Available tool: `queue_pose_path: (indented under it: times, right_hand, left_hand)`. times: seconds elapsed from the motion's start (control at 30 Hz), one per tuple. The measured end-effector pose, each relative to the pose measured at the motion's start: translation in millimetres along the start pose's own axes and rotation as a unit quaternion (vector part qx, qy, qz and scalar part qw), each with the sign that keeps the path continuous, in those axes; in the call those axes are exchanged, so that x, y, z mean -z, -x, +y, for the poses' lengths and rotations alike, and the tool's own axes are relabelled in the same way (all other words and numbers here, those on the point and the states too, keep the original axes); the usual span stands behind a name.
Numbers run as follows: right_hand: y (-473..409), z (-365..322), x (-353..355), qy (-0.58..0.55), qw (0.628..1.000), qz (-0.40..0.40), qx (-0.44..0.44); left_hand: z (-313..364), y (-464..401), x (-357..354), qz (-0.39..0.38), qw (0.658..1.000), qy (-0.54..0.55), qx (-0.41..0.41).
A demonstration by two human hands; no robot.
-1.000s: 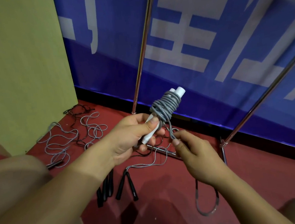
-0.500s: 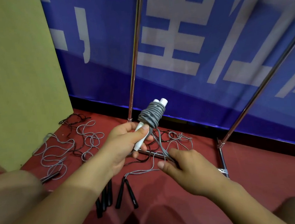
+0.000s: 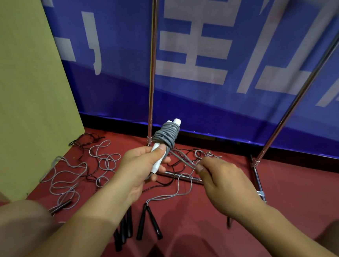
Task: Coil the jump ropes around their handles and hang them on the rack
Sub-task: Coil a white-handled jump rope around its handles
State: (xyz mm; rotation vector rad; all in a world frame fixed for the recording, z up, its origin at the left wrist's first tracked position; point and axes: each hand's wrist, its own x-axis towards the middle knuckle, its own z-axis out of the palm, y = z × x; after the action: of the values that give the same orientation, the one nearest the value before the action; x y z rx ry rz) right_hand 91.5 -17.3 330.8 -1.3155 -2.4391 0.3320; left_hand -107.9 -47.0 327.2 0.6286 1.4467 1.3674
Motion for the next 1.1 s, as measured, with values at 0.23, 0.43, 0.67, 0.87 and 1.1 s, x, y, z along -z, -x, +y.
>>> queue_pose_path:
  times: [0.23, 0.43, 0.67, 0.87, 1.1]
  right_hand:
    - [8, -5, 8, -0.004, 0.996, -0.083, 0.026]
    - [6, -3, 29, 0.021, 0.993, -0.112, 0.028]
    - [37, -4, 18, -0.064, 0.995, -0.073, -0.032]
    - [43, -4, 23, -0.037, 0.997, -0.063, 0.001]
    - [44, -9, 25, -0.015, 0.996, -0.063, 0.055]
  left_hand:
    - [-6, 0, -4, -0.008, 0.999, -0.03, -0.022]
    - [-11, 3, -9, -0.014, 0.997, -0.065, -0.045]
    - [-20, 9, -14, -0.031, 0.993, -0.1, -0.057]
    - [-29, 7, -17, -0.032, 0.987, -0.14, -0.077]
    - [-37, 3, -18, -0.013, 0.964, -0.235, -0.12]
